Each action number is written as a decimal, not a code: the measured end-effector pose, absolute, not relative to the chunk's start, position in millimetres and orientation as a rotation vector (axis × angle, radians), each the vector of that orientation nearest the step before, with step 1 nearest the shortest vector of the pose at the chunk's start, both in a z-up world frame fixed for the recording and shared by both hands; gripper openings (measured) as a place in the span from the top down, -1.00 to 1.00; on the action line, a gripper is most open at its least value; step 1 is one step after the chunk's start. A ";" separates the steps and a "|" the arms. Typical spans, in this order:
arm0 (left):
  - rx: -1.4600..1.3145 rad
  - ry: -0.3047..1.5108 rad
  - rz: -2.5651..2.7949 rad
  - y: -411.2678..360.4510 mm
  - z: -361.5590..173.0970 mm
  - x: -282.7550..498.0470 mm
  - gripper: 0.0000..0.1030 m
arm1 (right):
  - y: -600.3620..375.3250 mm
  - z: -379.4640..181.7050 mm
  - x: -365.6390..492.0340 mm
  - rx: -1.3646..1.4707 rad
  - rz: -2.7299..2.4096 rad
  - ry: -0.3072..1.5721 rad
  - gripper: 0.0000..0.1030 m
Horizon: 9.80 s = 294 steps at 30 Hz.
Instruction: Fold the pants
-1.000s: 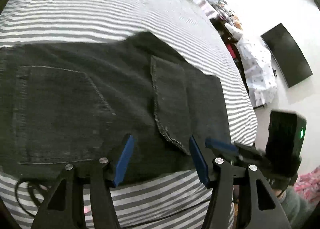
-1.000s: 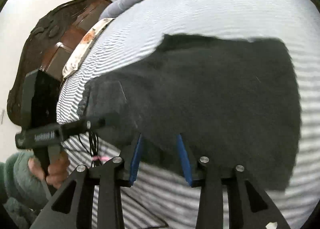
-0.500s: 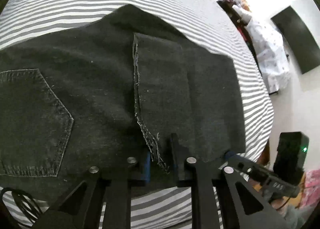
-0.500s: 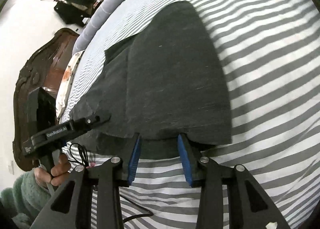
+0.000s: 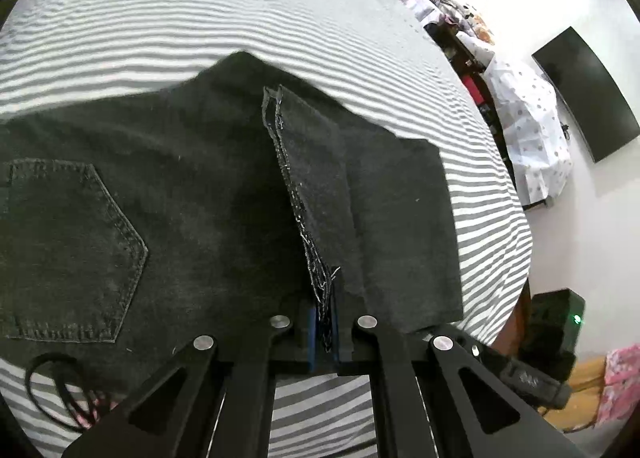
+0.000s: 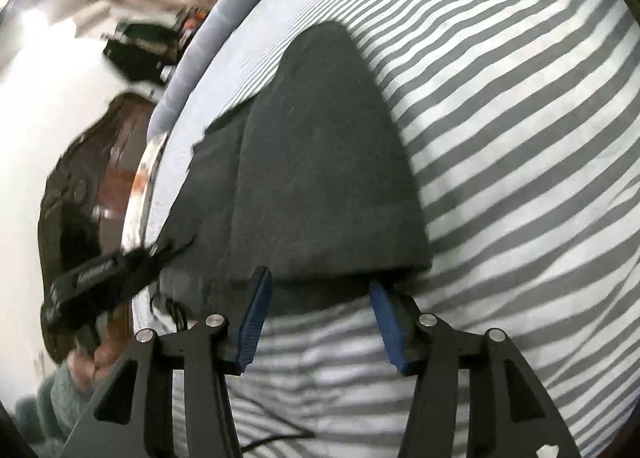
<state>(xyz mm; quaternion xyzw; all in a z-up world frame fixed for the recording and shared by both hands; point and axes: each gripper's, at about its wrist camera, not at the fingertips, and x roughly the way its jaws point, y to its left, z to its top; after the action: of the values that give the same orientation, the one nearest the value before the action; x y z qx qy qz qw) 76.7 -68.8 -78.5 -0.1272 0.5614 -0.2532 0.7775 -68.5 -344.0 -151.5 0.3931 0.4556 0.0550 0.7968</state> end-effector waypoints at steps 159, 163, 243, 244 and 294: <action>0.110 1.049 -0.464 -120.8 -45.5 38.1 -0.14 | -327.3 -77.2 -56.2 0.541 -0.026 0.872 0.10; 0.118 1.079 -0.345 -80.9 -59.6 39.0 -0.14 | -308.9 -73.8 -22.5 0.473 -0.006 0.881 0.20; 0.207 1.125 -0.346 -105.5 -107.8 51.4 -0.23 | -331.3 -109.2 -3.8 0.355 -0.288 1.064 0.39; 0.199 1.130 -0.348 -103.7 -106.4 51.7 -0.24 | -331.3 -108.2 -2.9 0.355 -0.291 1.066 0.34; 0.119 1.145 -0.461 -89.2 -104.3 37.8 -0.44 | -317.1 -115.5 -29.8 0.361 -0.074 1.030 -0.24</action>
<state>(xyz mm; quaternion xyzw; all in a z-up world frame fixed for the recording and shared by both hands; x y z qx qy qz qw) 37.8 -89.2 -104.3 0.0559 0.5365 -0.2160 0.8139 -29.8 -317.1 -115.5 0.1718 0.4896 -0.0352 0.8541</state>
